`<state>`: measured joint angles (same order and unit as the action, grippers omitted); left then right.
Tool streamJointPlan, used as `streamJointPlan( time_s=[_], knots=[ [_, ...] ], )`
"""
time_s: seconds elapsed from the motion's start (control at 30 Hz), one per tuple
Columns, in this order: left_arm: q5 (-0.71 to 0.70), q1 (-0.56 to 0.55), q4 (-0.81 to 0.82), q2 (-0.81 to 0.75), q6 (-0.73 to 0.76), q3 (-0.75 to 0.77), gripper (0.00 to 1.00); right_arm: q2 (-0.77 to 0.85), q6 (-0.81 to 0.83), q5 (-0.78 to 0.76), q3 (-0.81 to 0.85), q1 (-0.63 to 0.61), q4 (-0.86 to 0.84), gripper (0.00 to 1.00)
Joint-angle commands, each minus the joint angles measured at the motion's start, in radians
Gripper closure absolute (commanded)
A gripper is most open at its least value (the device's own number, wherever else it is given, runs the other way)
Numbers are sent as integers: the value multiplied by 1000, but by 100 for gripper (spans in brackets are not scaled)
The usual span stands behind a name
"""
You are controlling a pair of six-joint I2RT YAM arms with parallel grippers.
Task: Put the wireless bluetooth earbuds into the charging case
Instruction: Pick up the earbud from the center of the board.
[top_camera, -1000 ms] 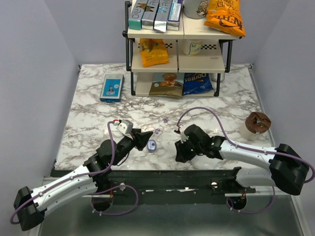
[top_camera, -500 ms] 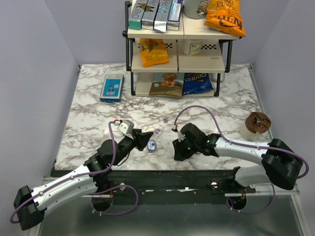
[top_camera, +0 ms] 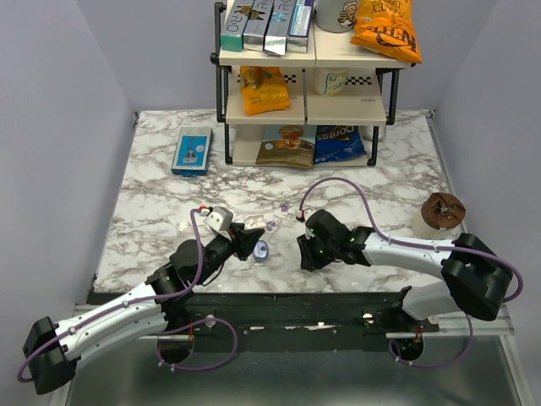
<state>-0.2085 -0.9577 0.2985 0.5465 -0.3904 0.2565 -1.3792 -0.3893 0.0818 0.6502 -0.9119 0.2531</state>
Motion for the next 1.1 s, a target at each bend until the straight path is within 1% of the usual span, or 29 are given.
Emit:
streamJointPlan(
  time_s=[0.0,0.2,0.27,0.37,0.4,0.5,0.57,0.97,1.07],
  knots=[
    [-11,-6,28,0,-2,-13,100,-18,-25,-57,9,-8,54,61],
    [-9,-7,37,10,-4,-14,100,-18,-34,-79,12,-7,69,68],
    [-8,-9,39,13,-4,-13,100,-18,-39,-109,12,-5,74,71],
    [-8,-9,42,17,-4,-11,100,-18,-42,-114,14,-7,77,79],
    [-8,-10,42,17,-2,-11,100,-15,-43,-116,12,-7,77,84],
    [-9,-10,42,13,-2,-11,100,-6,-45,-119,14,-7,81,94],
    [-8,-10,44,16,-4,-11,100,5,-48,-125,17,-7,84,99],
    [-8,-12,56,29,-13,-11,100,84,-42,-157,28,-2,115,99],
    [-5,-12,57,29,-16,-11,100,143,-36,-139,34,4,124,99]
  ],
)
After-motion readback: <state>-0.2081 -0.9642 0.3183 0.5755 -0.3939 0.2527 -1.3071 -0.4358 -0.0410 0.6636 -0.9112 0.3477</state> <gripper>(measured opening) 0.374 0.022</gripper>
